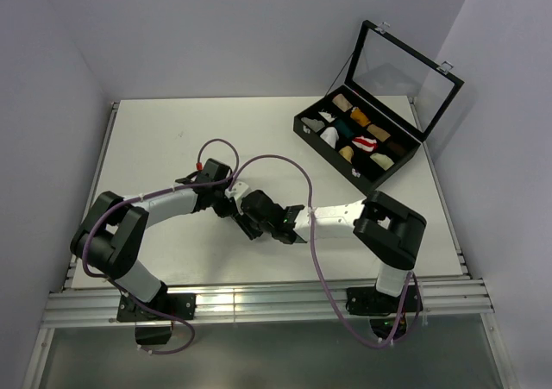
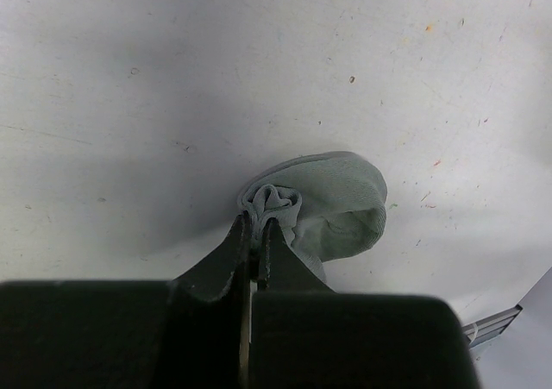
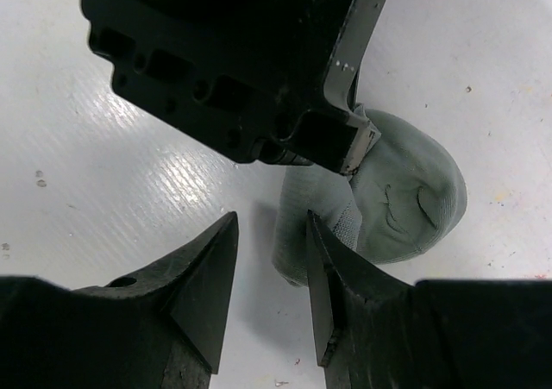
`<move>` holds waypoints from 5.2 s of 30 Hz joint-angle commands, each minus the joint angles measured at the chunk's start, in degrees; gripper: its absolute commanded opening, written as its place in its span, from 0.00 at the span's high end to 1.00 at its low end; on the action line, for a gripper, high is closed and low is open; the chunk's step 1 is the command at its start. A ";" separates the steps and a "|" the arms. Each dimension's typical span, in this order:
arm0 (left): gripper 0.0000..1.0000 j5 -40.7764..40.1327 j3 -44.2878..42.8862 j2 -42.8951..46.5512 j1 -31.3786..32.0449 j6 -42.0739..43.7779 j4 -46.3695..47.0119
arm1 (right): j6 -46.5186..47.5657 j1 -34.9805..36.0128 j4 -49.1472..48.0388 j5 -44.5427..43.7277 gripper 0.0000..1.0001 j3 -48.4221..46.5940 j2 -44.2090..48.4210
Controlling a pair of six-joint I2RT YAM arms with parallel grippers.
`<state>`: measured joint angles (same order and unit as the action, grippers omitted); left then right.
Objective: Roll the socks
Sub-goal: Roll the sock at the center of the board.
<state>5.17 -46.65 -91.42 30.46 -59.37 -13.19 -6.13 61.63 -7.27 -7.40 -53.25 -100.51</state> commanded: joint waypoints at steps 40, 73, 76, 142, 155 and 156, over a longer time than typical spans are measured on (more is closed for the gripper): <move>0.63 -4.11 -1.78 4.22 -0.05 1.98 -0.78 | -4.23 -8.09 9.72 19.29 1.00 -1.94 -5.76; 0.56 -0.95 8.34 5.91 2.59 -5.93 10.29 | -28.67 -27.08 -0.64 56.27 1.00 -3.61 -19.73; 0.66 -0.60 7.11 4.32 3.29 -5.84 9.06 | -27.37 -27.08 -1.17 54.16 1.00 -3.00 -18.32; 0.38 -8.77 2.79 8.89 4.79 -5.83 -0.08 | -15.12 -18.72 7.44 37.69 1.00 -0.45 -2.41; 0.37 -6.31 3.76 5.82 4.87 -7.69 5.19 | -29.63 -28.31 -8.90 57.40 1.00 2.98 -10.58; 0.38 -6.22 3.85 5.64 4.87 -7.77 5.37 | -30.34 -29.19 -10.21 58.37 1.00 3.07 -11.11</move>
<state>-1.52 -42.37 -84.99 35.09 -65.87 -10.31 -32.51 33.65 -14.35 46.63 -51.68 -109.32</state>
